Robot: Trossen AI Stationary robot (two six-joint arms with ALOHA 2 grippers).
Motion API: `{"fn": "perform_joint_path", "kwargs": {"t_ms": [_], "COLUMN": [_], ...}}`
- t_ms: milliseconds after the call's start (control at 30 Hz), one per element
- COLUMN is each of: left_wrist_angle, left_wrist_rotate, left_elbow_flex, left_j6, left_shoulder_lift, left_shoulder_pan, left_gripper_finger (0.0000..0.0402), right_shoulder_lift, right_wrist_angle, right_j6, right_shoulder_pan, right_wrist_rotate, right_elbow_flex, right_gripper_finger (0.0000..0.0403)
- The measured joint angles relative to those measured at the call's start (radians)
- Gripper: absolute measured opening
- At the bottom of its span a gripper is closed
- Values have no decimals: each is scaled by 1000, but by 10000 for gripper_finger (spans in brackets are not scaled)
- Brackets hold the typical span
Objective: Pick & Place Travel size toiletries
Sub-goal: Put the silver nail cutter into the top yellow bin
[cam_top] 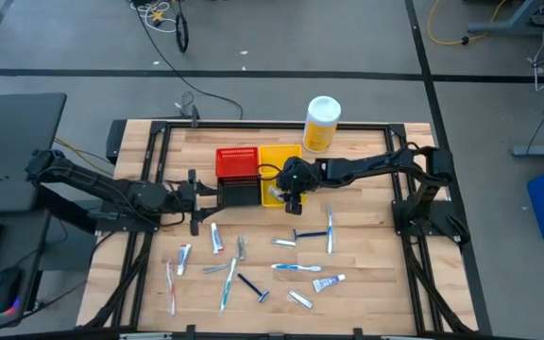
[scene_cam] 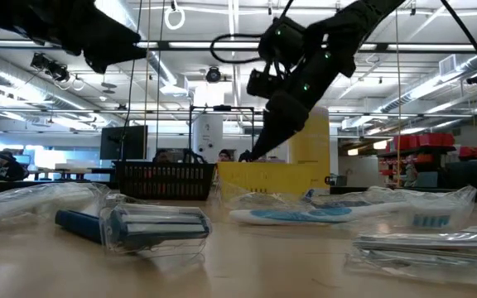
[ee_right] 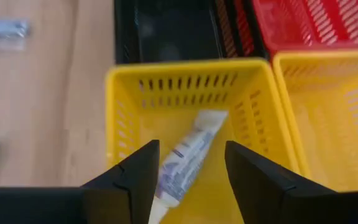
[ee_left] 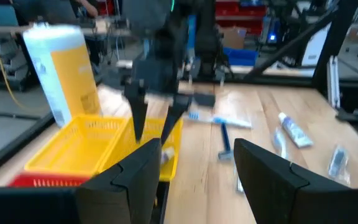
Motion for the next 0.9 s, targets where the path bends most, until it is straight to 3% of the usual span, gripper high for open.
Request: {"fn": "perform_joint_path", "kwargs": {"t_ms": [167,300,533,900], "left_wrist_angle": [-30,-32,-37,-48], "left_wrist_rotate": [11,67,76,100], "left_elbow_flex": [0,0,0,0], "left_j6": [-93,-91,-97,-146], "left_shoulder_lift": [0,0,0,46], "left_shoulder_pan": [0,0,-1,-11], "left_gripper_finger": [213,213,213,213], "right_shoulder_lift": [-50,-99,-187,-196], "right_wrist_angle": [-38,-118,-299,-376], "right_j6": [0,12,108,159], "right_shoulder_pan": [29,51,118,248], "right_wrist_rotate": [-1,-1,-1,-1], "right_elbow_flex": [14,14,14,13], "right_gripper_finger": [192,180,165,199]}}
